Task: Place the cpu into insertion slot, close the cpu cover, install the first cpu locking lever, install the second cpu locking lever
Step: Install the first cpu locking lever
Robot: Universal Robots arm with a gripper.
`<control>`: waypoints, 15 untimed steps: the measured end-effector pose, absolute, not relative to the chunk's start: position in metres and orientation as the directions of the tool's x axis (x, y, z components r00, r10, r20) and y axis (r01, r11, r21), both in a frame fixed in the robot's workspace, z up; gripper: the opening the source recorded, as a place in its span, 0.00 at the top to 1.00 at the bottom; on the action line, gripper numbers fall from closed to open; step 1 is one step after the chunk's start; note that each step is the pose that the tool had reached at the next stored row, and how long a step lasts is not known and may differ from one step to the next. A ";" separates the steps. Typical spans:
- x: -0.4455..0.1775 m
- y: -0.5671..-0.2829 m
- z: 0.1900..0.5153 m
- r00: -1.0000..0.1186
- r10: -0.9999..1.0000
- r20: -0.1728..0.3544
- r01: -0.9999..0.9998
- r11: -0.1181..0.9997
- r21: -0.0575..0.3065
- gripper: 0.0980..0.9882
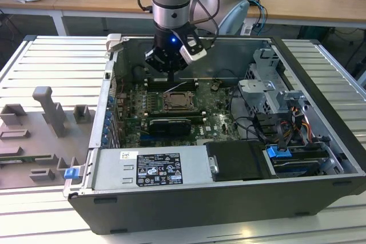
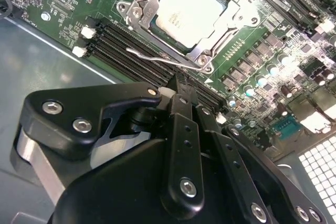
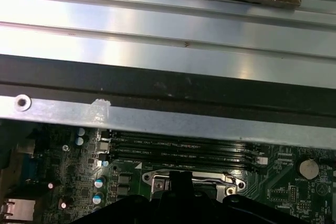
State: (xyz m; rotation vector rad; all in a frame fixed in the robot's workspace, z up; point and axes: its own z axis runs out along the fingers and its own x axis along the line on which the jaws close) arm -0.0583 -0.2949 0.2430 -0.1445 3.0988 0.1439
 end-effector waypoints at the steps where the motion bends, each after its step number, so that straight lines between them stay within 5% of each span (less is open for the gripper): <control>1: -0.058 -0.295 0.243 -0.995 -0.091 -0.040 -0.094 0.991 0.091 0.99; 15: -0.042 -0.293 0.236 -0.995 -0.091 -0.040 -0.094 0.991 0.092 0.99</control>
